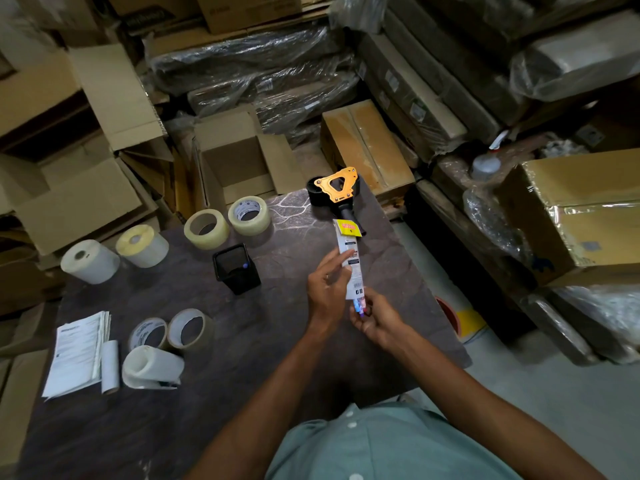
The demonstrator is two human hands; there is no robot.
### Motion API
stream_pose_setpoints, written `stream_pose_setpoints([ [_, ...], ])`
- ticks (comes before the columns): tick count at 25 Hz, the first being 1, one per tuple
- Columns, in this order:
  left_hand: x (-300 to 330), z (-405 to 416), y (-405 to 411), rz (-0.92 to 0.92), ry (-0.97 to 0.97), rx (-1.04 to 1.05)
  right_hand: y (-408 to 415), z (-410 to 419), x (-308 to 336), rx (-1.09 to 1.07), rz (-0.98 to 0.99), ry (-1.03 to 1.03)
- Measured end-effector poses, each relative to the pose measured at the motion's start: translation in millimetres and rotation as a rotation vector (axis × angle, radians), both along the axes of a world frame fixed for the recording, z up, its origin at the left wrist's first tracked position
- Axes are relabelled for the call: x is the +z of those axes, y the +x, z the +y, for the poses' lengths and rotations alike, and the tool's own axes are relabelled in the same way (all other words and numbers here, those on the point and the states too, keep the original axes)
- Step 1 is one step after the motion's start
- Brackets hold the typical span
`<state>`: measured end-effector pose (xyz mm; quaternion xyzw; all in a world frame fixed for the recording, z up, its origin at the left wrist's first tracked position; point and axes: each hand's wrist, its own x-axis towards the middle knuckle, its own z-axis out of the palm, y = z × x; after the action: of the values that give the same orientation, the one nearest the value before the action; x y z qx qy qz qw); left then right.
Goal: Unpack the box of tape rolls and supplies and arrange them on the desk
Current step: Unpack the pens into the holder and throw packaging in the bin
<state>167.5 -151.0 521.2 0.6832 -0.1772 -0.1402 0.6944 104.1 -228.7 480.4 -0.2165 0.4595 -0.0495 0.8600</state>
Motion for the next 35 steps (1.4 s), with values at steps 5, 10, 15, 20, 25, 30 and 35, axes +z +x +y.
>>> stream_pose_setpoints([
  [5, -8, -10, 9, 0.139, 0.073, -0.080, 3, -3, -4, -0.107, 0.050, -0.149],
  [10, -40, -15, -4, 0.311, 0.182, 0.071, 4, 5, -32, -0.004, 0.365, -0.710],
  [15, -35, -12, 4, 0.670, 0.057, 0.114, -13, -6, -10, 0.110, 0.258, -1.125],
  [20, -36, -13, 11, 0.544, 0.109, 0.084, -7, -5, -7, 0.061, 0.209, -0.883],
  [25, -22, -18, 15, 0.462, 0.092, 0.072, 2, -10, -6, -0.009, 0.034, -0.064],
  [30, -8, -19, 19, 0.389, 0.003, 0.062, 0, -13, -6, -0.066, -0.117, 0.066],
  [35, 1, -19, 19, 0.329, -0.034, 0.037, -4, -16, -13, -0.083, -0.190, 0.085],
])
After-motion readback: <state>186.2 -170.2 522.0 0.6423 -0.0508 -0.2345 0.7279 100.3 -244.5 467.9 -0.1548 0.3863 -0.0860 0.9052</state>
